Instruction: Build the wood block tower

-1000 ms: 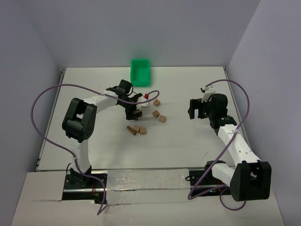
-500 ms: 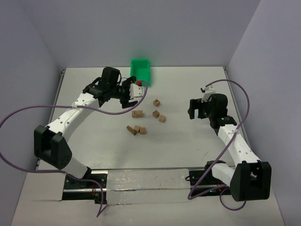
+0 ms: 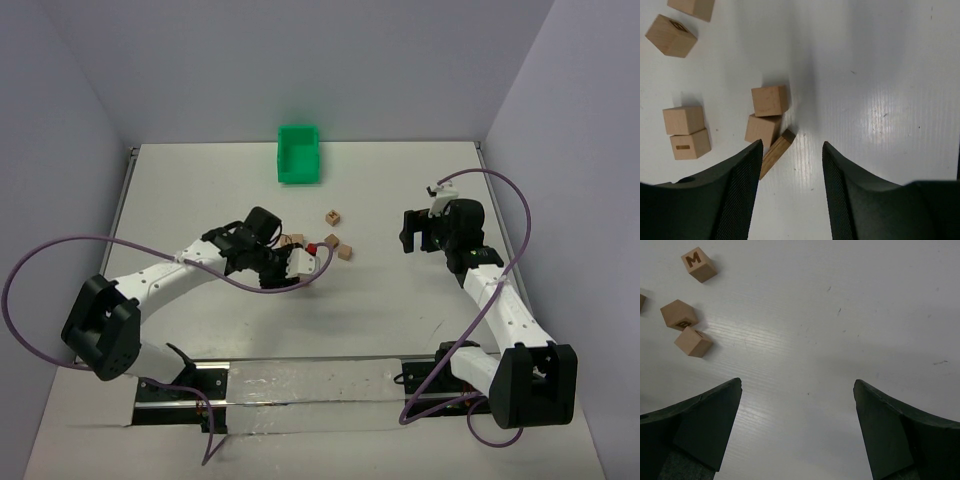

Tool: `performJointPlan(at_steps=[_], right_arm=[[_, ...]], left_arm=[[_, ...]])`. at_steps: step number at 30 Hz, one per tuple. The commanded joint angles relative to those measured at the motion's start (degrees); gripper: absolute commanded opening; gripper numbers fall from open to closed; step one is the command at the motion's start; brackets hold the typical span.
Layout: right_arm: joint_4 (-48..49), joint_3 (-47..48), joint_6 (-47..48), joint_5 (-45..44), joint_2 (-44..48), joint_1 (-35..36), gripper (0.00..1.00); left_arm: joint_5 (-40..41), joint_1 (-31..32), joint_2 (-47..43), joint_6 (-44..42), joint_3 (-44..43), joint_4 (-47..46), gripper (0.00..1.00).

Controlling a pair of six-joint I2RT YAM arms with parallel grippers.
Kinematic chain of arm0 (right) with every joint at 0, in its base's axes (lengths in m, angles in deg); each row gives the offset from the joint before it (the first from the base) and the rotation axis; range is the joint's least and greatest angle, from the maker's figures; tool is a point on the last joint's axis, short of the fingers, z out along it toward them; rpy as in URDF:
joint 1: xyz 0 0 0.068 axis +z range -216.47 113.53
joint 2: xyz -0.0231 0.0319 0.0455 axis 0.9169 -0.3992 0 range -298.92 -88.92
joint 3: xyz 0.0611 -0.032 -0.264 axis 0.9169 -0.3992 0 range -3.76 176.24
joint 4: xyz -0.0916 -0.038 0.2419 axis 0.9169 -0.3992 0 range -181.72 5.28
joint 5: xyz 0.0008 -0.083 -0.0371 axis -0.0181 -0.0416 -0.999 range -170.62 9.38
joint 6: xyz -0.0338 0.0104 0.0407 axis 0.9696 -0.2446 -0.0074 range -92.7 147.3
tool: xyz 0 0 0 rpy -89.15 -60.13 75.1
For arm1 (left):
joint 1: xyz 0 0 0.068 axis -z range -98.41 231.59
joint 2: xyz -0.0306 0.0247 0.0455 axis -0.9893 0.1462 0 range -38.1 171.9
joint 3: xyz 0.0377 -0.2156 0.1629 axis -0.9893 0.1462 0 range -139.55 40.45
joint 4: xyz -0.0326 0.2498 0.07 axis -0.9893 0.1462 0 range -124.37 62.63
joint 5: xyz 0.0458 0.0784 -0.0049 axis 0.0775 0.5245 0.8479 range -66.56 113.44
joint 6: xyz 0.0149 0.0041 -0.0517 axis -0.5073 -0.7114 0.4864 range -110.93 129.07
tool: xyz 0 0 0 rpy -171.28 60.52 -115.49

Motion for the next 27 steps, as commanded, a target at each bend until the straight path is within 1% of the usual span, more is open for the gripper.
performJointPlan(at_steps=[1, 6, 9, 11, 14, 17, 23, 27], right_arm=[[0.7, 2.5, 0.0, 0.2, 1.0, 0.3, 1.0], [0.6, 2.6, 0.1, 0.3, 0.6, 0.3, 1.0], [0.6, 2.6, 0.1, 0.2, 0.6, 0.3, 1.0], [0.5, 2.7, 0.2, 0.2, 0.6, 0.3, 1.0], [0.4, 2.6, 0.3, 0.2, 0.6, 0.3, 1.0], [0.4, 2.6, 0.3, 0.1, 0.5, 0.2, 1.0], [0.5, 2.5, 0.5, -0.2, 0.4, 0.3, 1.0], [0.4, 2.6, 0.6, -0.2, 0.3, 0.3, 1.0]], left_arm=[[2.4, -0.9, -1.9, -5.0, 2.5, -1.9, 0.58], [2.1, -4.5, 0.1, -8.7, 2.4, -3.0, 0.61], [1.7, -6.0, 2.2, -10.4, 0.8, -2.8, 0.61], [1.4, -8.2, 4.3, -12.0, -1.1, -2.1, 0.61], [1.1, -9.3, 6.3, -13.6, -2.6, -1.8, 0.61], [0.6, -9.9, 8.3, -14.8, -3.7, -1.5, 0.6], [-0.6, -10.0, 9.8, -16.9, -3.0, -2.0, 0.57], [-2.1, -9.9, 11.2, -18.3, -2.8, -0.6, 0.54]])
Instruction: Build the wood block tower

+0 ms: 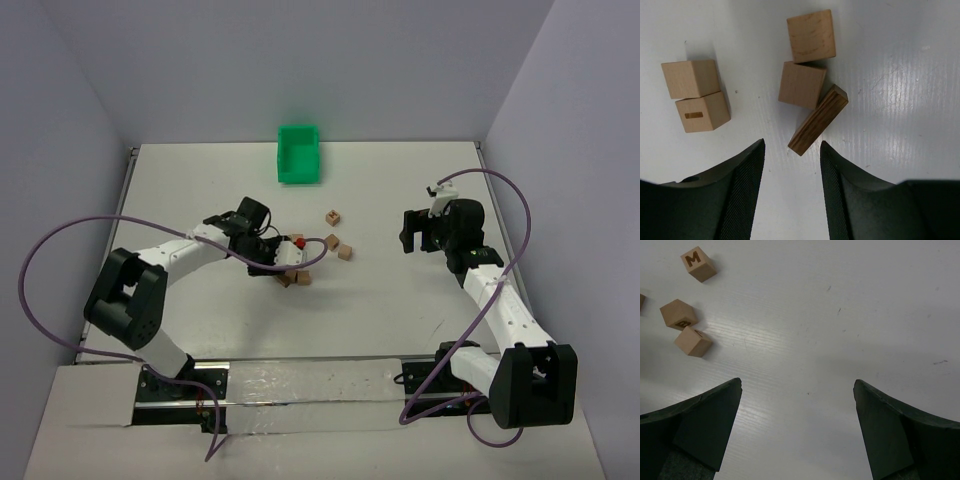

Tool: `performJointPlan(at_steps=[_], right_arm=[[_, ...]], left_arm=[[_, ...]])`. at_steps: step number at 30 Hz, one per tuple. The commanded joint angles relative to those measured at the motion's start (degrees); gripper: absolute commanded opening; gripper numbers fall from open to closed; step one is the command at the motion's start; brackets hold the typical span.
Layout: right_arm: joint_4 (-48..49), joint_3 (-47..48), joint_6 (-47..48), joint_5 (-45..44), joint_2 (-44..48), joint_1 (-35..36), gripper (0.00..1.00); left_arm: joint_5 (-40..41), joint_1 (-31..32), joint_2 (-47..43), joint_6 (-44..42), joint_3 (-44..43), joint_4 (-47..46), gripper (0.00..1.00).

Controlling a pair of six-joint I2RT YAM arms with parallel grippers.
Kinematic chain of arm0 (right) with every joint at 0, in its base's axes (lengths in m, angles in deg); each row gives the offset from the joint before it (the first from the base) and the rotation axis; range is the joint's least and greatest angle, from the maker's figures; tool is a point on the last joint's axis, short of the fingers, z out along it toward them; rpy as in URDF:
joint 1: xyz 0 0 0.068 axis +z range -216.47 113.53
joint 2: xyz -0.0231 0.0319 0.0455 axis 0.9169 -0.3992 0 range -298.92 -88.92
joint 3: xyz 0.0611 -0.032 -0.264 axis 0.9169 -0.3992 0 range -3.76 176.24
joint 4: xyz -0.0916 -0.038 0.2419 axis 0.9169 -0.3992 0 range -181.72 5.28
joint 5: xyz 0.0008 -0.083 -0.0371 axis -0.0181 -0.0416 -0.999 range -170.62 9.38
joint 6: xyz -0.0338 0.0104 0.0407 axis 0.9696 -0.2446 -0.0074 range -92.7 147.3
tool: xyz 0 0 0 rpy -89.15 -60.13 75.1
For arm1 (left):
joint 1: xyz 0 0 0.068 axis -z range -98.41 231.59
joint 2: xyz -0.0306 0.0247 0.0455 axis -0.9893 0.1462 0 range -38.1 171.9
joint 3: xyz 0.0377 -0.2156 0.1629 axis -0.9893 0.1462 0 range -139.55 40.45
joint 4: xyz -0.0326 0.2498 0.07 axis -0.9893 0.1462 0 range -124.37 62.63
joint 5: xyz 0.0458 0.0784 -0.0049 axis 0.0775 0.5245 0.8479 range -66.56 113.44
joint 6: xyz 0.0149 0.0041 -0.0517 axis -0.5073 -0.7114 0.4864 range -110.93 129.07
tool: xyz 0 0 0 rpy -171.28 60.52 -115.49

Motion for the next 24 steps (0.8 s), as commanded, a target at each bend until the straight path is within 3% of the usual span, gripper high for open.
performJointPlan(at_steps=[1, 15, 24], right_arm=[[0.5, 2.6, 0.5, -0.2, 0.2, 0.3, 1.0], [0.6, 2.6, 0.5, -0.2, -0.2, 0.3, 1.0], [0.4, 2.6, 0.5, -0.2, -0.1, 0.3, 1.0]], left_arm=[[-4.1, -0.1, 1.5, -3.3, -1.4, 0.6, 0.54], [-5.8, -0.1, 3.2, -4.9, -0.8, 2.0, 0.49], [-6.4, 1.5, -0.8, -4.5, 3.4, 3.3, 0.41]])
